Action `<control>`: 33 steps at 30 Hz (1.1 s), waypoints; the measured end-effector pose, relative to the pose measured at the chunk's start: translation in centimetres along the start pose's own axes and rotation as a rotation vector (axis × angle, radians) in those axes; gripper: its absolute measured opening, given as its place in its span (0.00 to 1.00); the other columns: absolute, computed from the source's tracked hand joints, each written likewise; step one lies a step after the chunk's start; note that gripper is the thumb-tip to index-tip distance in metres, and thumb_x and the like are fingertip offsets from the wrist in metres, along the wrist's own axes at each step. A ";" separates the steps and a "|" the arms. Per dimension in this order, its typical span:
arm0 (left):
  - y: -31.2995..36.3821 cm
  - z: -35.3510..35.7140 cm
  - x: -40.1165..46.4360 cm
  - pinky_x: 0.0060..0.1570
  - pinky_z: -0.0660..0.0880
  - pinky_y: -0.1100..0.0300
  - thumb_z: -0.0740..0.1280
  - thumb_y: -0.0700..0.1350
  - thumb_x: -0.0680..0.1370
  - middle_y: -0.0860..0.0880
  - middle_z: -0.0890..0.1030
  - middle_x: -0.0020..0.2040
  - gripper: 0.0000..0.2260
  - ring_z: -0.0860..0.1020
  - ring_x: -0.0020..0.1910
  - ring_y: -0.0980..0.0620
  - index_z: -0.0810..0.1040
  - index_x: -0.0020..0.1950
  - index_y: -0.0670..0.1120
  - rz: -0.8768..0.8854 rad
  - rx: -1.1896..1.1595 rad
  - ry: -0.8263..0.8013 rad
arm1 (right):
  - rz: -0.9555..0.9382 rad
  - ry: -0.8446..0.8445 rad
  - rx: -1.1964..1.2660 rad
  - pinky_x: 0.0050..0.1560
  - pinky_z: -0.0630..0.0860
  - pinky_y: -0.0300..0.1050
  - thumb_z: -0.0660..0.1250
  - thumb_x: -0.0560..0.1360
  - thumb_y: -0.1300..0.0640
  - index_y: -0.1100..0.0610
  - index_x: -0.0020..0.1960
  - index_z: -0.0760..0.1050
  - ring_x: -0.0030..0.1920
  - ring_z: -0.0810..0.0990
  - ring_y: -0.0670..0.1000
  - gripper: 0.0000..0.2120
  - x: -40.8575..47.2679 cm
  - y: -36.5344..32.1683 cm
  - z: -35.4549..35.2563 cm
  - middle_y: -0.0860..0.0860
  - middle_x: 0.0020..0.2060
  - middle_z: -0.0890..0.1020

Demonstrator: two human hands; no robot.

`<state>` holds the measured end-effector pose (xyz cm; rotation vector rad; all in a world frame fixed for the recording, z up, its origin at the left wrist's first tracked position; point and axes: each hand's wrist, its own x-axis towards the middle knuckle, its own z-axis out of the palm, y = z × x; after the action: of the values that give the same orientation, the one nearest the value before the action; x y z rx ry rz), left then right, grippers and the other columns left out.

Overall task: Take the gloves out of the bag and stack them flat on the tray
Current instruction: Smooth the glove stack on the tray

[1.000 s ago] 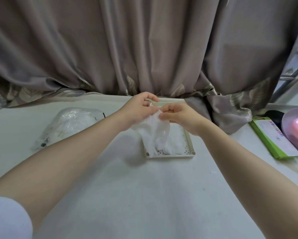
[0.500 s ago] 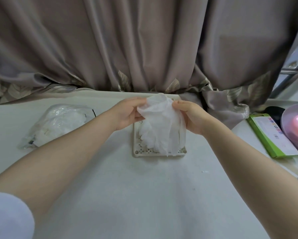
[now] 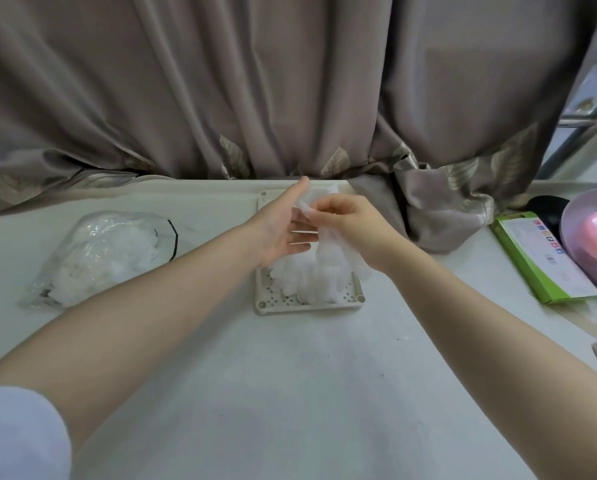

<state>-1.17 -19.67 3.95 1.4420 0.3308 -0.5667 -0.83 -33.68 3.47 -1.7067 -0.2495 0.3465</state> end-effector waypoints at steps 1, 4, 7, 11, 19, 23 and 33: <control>-0.1 0.0 0.2 0.48 0.75 0.59 0.57 0.63 0.78 0.48 0.81 0.44 0.23 0.79 0.44 0.51 0.80 0.52 0.45 0.031 -0.028 0.002 | -0.012 -0.033 -0.082 0.45 0.74 0.40 0.67 0.76 0.62 0.59 0.47 0.80 0.40 0.77 0.47 0.04 -0.2 0.0 0.0 0.53 0.40 0.80; -0.3 -0.4 0.5 0.41 0.78 0.57 0.60 0.52 0.80 0.44 0.80 0.45 0.16 0.79 0.38 0.50 0.78 0.54 0.41 0.091 -0.149 -0.011 | -0.030 -0.192 -0.236 0.45 0.75 0.37 0.65 0.76 0.65 0.54 0.50 0.81 0.40 0.78 0.45 0.09 -0.9 -0.4 0.1 0.55 0.43 0.83; -0.2 -0.9 0.2 0.40 0.76 0.55 0.54 0.49 0.82 0.42 0.79 0.43 0.16 0.78 0.38 0.48 0.76 0.55 0.39 0.120 -0.219 -0.093 | -0.097 -0.092 -0.191 0.36 0.73 0.43 0.67 0.76 0.61 0.56 0.40 0.79 0.31 0.74 0.46 0.06 -0.8 -0.6 -0.1 0.51 0.31 0.79; 0.1 -1.8 0.0 0.53 0.73 0.53 0.50 0.51 0.83 0.44 0.80 0.54 0.20 0.77 0.52 0.46 0.74 0.64 0.42 0.058 -0.276 -0.197 | -0.165 0.327 -0.130 0.43 0.73 0.43 0.74 0.70 0.54 0.52 0.49 0.73 0.40 0.74 0.44 0.12 0.6 0.8 -0.6 0.45 0.39 0.77; -1.5 -3.9 1.8 0.47 0.79 0.52 0.42 0.70 0.76 0.42 0.82 0.53 0.39 0.82 0.48 0.44 0.78 0.58 0.42 -0.177 -0.277 -0.305 | 0.186 0.097 0.165 0.41 0.75 0.45 0.64 0.78 0.59 0.64 0.47 0.78 0.41 0.80 0.52 0.08 2.1 2.9 -0.1 0.54 0.39 0.81; -3.6 -5.2 3.8 0.47 0.78 0.53 0.59 0.64 0.74 0.44 0.81 0.51 0.27 0.81 0.45 0.48 0.78 0.58 0.44 -0.166 -0.109 -0.261 | 0.257 0.213 0.085 0.41 0.75 0.48 0.62 0.77 0.56 0.60 0.49 0.76 0.44 0.80 0.55 0.08 4.9 5.6 0.1 0.56 0.42 0.80; -5.3 -5.3 10.1 0.30 0.73 0.61 0.62 0.38 0.79 0.46 0.73 0.42 0.07 0.73 0.32 0.52 0.67 0.53 0.47 0.147 0.199 0.144 | 0.445 0.228 -0.097 0.54 0.75 0.52 0.52 0.82 0.51 0.60 0.61 0.74 0.55 0.77 0.58 0.18 11.3 10.1 0.1 0.58 0.54 0.78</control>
<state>4.89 -16.23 -6.50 1.6886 0.2850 -0.3850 9.38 -31.24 -7.48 -1.8746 0.2908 0.4653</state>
